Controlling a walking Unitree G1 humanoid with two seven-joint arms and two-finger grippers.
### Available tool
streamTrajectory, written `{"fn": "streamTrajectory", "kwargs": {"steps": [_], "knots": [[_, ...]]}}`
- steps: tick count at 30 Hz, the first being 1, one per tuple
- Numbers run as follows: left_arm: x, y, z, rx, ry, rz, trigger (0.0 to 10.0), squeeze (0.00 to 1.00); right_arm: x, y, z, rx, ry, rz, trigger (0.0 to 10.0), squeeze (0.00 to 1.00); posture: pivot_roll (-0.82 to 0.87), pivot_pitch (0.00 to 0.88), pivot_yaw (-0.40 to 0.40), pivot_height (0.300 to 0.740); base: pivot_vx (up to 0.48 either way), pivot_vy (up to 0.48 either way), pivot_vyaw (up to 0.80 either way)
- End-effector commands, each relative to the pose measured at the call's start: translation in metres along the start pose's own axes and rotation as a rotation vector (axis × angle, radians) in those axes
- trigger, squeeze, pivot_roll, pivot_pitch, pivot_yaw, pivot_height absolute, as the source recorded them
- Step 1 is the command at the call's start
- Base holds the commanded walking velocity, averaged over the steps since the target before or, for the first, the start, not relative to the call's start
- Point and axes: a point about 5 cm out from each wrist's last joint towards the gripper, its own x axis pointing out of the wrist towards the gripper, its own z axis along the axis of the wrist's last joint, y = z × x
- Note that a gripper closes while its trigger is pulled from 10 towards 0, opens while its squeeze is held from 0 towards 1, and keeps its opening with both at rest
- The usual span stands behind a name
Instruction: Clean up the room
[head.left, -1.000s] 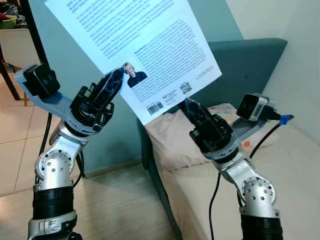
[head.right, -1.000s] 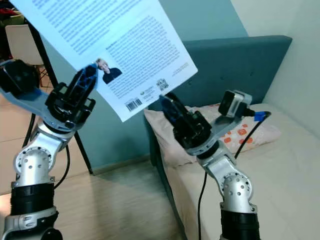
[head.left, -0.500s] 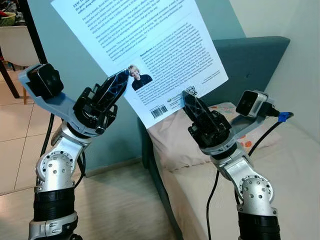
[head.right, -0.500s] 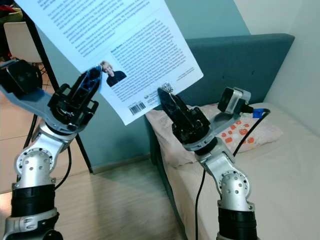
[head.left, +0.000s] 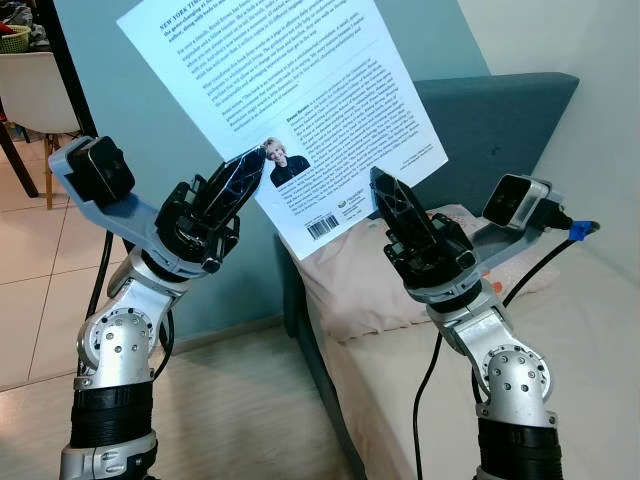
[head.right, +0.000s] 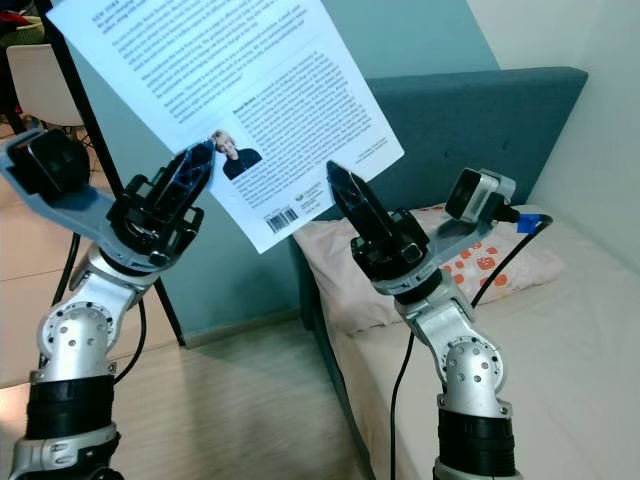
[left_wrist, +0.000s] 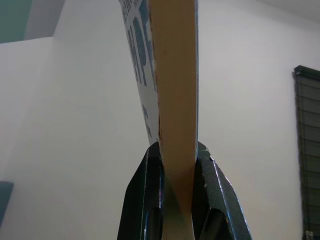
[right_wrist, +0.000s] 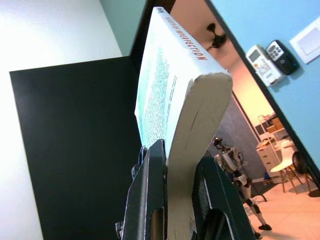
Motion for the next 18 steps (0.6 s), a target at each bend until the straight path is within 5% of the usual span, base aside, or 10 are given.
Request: {"fn": "streamTrajectory", "kwargs": {"steps": [1, 2, 3, 4, 5, 6, 7, 14, 18], "knots": [[0.001, 0.001, -0.02, -0.045, 0.077, 0.019, 10.0, 0.0, 0.003, -0.002, 0.004, -0.019, -0.025, -0.016, 0.0, 0.0, -0.07, 0.0, -0.048, 0.731, 0.0, 0.0, 0.0], [0.001, 0.002, -0.022, -0.049, 0.076, 0.033, 10.0, 0.0, 0.003, -0.003, 0.004, -0.023, -0.026, -0.024, 0.0, 0.0, -0.07, 0.0, -0.048, 0.731, 0.0, 0.0, 0.0], [0.002, 0.003, -0.023, -0.053, 0.075, 0.042, 10.0, 0.36, 0.003, -0.003, 0.004, -0.026, -0.027, -0.028, 0.0, 0.0, -0.07, 0.0, -0.048, 0.731, 0.0, 0.0, 0.0], [0.002, 0.003, -0.023, -0.053, 0.075, 0.042, 10.0, 0.36, 0.003, -0.003, 0.004, -0.026, -0.027, -0.028, 0.0, 0.0, -0.07, 0.0, -0.048, 0.731, 0.0, 0.0, 0.0], [0.002, 0.005, -0.025, -0.063, 0.075, 0.062, 10.0, 0.76, 0.003, -0.004, 0.004, -0.028, -0.03, -0.037, 0.0, 0.0, -0.07, 0.0, -0.049, 0.731, 0.0, 0.0, 0.0], [0.003, 0.007, -0.026, -0.07, 0.075, 0.075, 10.0, 0.76, 0.003, -0.005, 0.004, -0.029, -0.031, -0.042, 0.0, 0.0, -0.07, 0.0, -0.049, 0.731, 0.0, 0.0, 0.0], [0.002, 0.009, -0.027, -0.084, 0.072, 0.092, 10.0, 1.0, 0.002, -0.007, 0.005, -0.033, -0.036, -0.055, 0.0, 0.0, -0.07, 0.0, -0.049, 0.731, 0.0, 0.0, 0.0], [-0.016, 0.021, -0.027, -0.082, 0.096, 0.19, 10.0, 1.0, -0.001, -0.021, 0.016, -0.082, -0.1, -0.17, 0.0, 0.0, -0.07, 0.0, -0.047, 0.731, 0.0, 0.0, 0.0], [-0.048, 0.034, -0.029, -0.064, 0.147, 0.336, 10.0, 1.0, -0.013, -0.041, 0.033, -0.148, -0.176, -0.339, 0.0, 0.0, -0.06, 0.0, -0.048, 0.731, 0.0, 0.0, 0.0]]}}
